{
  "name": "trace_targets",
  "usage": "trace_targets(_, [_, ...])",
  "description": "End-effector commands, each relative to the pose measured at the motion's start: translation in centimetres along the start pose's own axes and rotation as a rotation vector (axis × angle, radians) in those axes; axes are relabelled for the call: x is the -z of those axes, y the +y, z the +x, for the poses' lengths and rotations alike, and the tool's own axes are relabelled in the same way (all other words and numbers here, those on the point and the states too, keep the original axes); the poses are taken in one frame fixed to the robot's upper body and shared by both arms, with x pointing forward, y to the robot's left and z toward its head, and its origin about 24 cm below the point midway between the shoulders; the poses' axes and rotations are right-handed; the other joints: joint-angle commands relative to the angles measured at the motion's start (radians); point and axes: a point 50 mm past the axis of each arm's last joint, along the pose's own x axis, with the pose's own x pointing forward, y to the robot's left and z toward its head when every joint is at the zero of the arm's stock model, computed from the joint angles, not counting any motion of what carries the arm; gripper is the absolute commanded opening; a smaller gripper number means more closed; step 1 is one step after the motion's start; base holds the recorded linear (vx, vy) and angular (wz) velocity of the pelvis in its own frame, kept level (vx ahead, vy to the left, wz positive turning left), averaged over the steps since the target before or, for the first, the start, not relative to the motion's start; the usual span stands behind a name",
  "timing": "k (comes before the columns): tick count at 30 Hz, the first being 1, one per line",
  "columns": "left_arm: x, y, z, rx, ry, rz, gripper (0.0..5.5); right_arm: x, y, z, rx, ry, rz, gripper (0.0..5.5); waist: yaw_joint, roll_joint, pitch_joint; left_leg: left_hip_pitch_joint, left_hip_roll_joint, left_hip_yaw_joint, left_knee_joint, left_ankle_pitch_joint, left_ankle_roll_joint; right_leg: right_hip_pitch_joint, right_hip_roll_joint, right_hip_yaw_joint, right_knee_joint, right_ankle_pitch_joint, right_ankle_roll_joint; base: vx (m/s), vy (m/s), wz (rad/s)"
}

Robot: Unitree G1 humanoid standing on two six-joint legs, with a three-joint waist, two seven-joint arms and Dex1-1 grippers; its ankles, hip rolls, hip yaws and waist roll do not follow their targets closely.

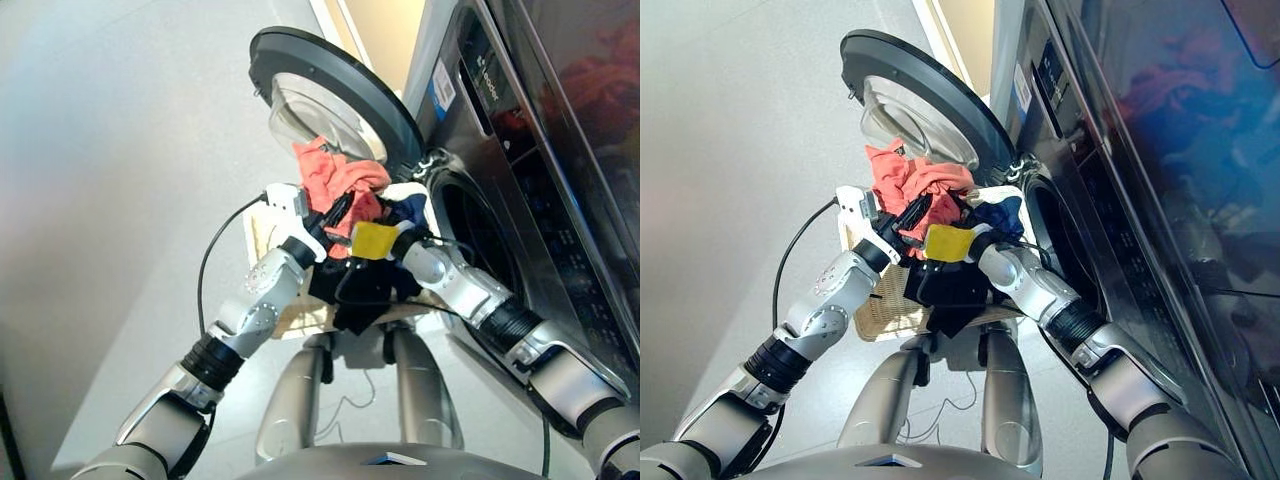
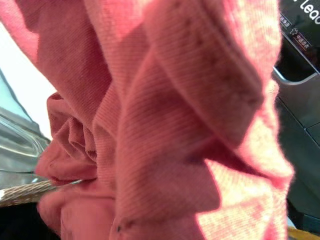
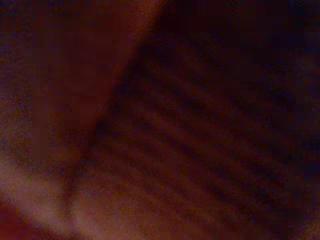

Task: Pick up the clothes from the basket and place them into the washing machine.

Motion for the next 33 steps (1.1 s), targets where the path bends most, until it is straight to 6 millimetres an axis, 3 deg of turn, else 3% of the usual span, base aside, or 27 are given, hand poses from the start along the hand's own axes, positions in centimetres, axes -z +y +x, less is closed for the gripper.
trace_targets(1, [-1.9,-3.6,0.9,0.171,-0.117,-0.034,0.65,-3.1,-1.2,1.6,0.099,-0.126,0.070,0.00,0.007,-0.011,-0.057,-0.037,-0.004,-0.036,0.048,-0.029,0.014,0.065,-0.012,0.008,-0.076,-0.017,0.089,0.000,0.000,0.000])
trace_targets(2, [-1.9,-3.6,0.8,0.171,-0.117,-0.035,4.25,-3.0,-1.2,1.5,0.109,-0.122,0.085,0.00,0.007,-0.012,-0.057,-0.037,-0.004,-0.035,0.048,-0.029,0.014,0.066,-0.012,0.009,-0.078,-0.016,0.089,0.000,0.000,0.000])
trace_targets(3, [-2.0,-3.4,0.8,0.162,-0.122,-0.033,5.50,-2.8,-1.1,1.4,0.118,-0.116,0.095,0.00,0.006,-0.011,-0.057,-0.038,-0.004,-0.036,0.048,-0.029,0.014,0.065,-0.014,0.010,-0.078,-0.016,0.090,0.000,0.000,0.000])
trace_targets(15, [-2.6,-0.7,-1.1,0.034,-0.168,-0.036,5.50,-0.1,-0.6,-0.4,0.251,0.009,0.165,0.00,0.010,0.002,-0.058,-0.035,-0.009,-0.025,0.042,-0.031,0.016,0.064,-0.016,0.020,-0.084,-0.010,0.093,0.000,0.000,0.000])
trace_targets(19, [-2.6,1.6,-3.0,-0.131,-0.235,-0.082,5.50,1.2,0.1,-1.6,0.298,0.072,0.211,0.00,0.012,0.004,-0.056,-0.038,-0.011,-0.024,0.041,-0.030,0.016,0.060,-0.016,0.022,-0.086,-0.008,0.093,0.000,0.000,0.000])
trace_targets(25, [-1.1,4.3,-5.6,-0.319,-0.303,-0.296,5.50,3.8,1.2,-3.6,0.345,0.212,0.249,0.00,0.013,0.002,-0.052,-0.038,-0.014,-0.023,0.035,-0.028,0.014,0.057,-0.019,0.021,-0.091,-0.003,0.093,0.000,0.000,0.000])
trace_targets(31, [-0.2,7.9,-9.6,-0.631,-0.347,-0.247,5.50,6.8,1.9,-6.0,0.440,0.384,0.364,0.00,0.018,0.006,-0.044,-0.042,-0.019,-0.024,0.031,-0.022,0.013,0.051,-0.023,0.021,-0.089,0.000,0.091,0.000,0.000,0.000])
trace_targets(33, [0.5,9.0,-11.0,-0.756,-0.341,-0.231,5.50,7.6,2.1,-6.8,0.527,0.434,0.490,0.00,0.020,0.008,-0.042,-0.043,-0.020,-0.022,0.022,-0.018,0.013,0.047,-0.025,0.021,-0.092,0.004,0.092,0.000,0.000,0.000])
